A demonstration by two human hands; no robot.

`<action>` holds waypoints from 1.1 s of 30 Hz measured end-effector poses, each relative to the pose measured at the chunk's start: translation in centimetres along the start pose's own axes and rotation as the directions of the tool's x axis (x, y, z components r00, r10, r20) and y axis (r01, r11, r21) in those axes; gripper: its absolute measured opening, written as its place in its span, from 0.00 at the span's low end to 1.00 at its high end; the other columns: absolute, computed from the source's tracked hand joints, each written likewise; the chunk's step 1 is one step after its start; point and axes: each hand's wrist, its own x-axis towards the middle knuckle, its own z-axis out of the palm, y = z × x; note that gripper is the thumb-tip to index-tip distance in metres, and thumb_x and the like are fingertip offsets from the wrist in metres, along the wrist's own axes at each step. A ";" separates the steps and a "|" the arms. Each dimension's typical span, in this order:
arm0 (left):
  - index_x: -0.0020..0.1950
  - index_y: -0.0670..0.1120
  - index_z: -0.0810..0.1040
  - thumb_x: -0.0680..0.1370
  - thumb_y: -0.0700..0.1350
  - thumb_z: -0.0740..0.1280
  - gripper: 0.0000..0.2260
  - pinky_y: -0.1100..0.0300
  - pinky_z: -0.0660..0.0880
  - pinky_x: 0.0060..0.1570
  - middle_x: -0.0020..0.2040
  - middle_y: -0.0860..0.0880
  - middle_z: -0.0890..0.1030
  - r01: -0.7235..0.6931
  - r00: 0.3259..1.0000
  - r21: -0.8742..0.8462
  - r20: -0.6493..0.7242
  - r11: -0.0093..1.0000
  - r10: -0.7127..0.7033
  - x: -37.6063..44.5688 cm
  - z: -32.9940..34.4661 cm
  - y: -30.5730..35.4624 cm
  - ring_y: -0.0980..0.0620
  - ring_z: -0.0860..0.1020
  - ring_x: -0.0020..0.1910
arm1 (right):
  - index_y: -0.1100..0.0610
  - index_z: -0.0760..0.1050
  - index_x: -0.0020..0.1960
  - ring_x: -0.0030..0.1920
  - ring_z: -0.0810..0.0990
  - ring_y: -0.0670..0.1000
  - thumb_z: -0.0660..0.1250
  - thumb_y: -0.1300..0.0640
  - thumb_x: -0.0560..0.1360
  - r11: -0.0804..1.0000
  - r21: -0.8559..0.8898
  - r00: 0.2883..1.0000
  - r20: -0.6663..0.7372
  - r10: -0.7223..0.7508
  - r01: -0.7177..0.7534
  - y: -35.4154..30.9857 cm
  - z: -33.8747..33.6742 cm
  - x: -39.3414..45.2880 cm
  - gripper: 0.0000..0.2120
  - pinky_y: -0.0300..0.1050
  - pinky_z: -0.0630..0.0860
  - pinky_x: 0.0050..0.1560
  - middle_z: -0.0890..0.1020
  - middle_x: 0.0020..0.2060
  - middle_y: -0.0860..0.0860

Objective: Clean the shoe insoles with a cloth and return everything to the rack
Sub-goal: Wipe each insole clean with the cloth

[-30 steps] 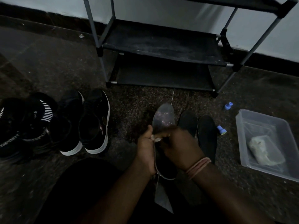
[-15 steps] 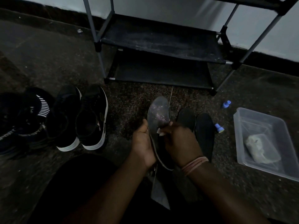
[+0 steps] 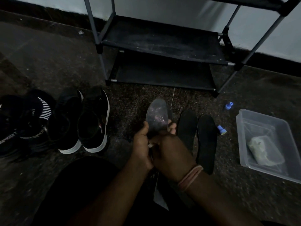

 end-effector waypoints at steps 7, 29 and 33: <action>0.72 0.39 0.75 0.83 0.62 0.54 0.31 0.46 0.70 0.70 0.68 0.38 0.78 -0.064 0.996 -0.008 -0.056 0.998 0.063 0.4 -0.4 0.1 0.41 0.75 0.70 | 0.54 0.82 0.55 0.53 0.83 0.56 0.64 0.53 0.76 0.989 -0.114 0.986 -0.149 0.079 -0.097 2.3 -1.0 0.7 0.13 0.47 0.79 0.54 0.78 0.65 0.55; 0.63 0.40 0.81 0.80 0.64 0.55 0.31 0.48 0.73 0.53 0.60 0.41 0.82 -0.009 0.993 -0.030 0.118 1.000 0.012 0.5 0.1 1.1 0.41 0.77 0.51 | 0.65 0.80 0.51 0.30 0.76 0.51 0.62 0.68 0.79 0.149 0.942 0.949 0.281 0.139 -0.301 4.3 -3.2 1.2 0.08 0.36 0.69 0.25 0.80 0.35 0.59; 0.71 0.45 0.73 0.78 0.66 0.58 0.31 0.48 0.75 0.46 0.65 0.38 0.74 0.012 0.991 0.039 0.131 0.999 -0.017 0.4 0.3 1.3 0.41 0.77 0.41 | 0.63 0.80 0.49 0.24 0.73 0.51 0.61 0.69 0.79 0.512 0.827 0.968 0.145 0.206 -0.233 4.5 -2.7 1.3 0.09 0.40 0.70 0.24 0.78 0.30 0.60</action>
